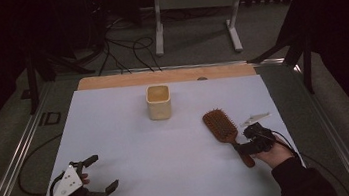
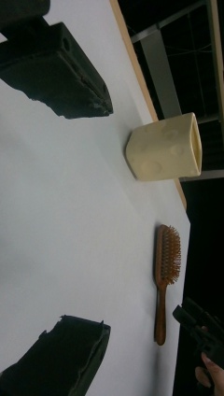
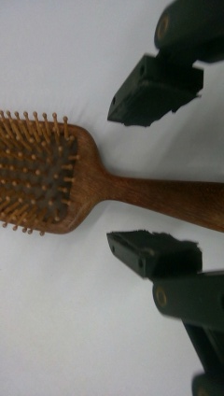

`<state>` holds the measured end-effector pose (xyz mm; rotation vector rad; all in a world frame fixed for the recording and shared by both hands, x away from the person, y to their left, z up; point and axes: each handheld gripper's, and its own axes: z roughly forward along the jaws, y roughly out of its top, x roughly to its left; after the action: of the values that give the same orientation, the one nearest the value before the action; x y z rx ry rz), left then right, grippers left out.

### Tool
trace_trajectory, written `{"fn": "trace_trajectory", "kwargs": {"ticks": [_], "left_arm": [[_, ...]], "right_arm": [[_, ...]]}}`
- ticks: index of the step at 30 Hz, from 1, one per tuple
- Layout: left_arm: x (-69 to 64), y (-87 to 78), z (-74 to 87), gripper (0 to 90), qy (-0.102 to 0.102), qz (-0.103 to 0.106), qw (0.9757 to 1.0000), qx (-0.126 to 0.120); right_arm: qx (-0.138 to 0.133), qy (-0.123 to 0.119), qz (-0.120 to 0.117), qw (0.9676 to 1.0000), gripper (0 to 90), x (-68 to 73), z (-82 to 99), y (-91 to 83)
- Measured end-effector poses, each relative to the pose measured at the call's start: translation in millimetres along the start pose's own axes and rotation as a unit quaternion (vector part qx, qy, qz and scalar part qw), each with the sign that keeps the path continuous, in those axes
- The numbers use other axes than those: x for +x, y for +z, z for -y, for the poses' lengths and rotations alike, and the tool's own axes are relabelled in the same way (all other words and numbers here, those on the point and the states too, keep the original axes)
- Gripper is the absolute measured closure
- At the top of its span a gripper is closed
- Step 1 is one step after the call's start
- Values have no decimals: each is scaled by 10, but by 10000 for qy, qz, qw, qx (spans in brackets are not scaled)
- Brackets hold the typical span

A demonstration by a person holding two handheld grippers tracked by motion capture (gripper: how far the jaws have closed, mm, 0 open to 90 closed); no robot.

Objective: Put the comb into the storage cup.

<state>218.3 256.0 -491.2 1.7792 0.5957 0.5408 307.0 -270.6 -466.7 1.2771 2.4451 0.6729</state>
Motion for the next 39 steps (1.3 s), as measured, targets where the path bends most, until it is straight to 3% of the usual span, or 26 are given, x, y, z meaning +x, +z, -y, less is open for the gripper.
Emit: {"fn": "trace_trajectory", "kwargs": {"ticks": [2, 7, 10, 12, 15, 27, 31, 33, 39], "left_arm": [[-1, 1, 1, 1, 4, 2, 10000, 5], [-3, 2, 0, 1, 5, 7, 10000, 6], [-1, 1, 0, 1, -1, 7, 10000, 1], [-3, 3, 0, 1, 0, 11, 10000, 5], [-4, 3, -1, 1, -3, 16, 10000, 2], [5, -3, -1, 0, -40, 33, 10000, -23], [5, -1, 0, 0, -47, 37, 10000, -25], [5, 0, -1, 0, -44, 39, 10000, -27], [8, -2, -1, 0, -65, 51, 10000, -41]], "right_arm": [[8, -1, 44, 10000, 269, 8, -23, 3], [79, 200, 117, 9997, 258, -11, -49, -4], [78, 224, 359, 9991, 129, -8, -67, -2], [143, 238, 326, 9991, 84, -10, -86, 2], [320, 207, 360, 9986, 82, 11, -116, 29], [902, 302, 75, 9954, 139, -13, -209, 227], [1034, 346, -21, 9940, 181, -17, -219, 264], [1109, 432, -69, 9929, 242, -28, -233, 287], [1313, 434, -25, 9904, 328, -25, -267, 338]]}}
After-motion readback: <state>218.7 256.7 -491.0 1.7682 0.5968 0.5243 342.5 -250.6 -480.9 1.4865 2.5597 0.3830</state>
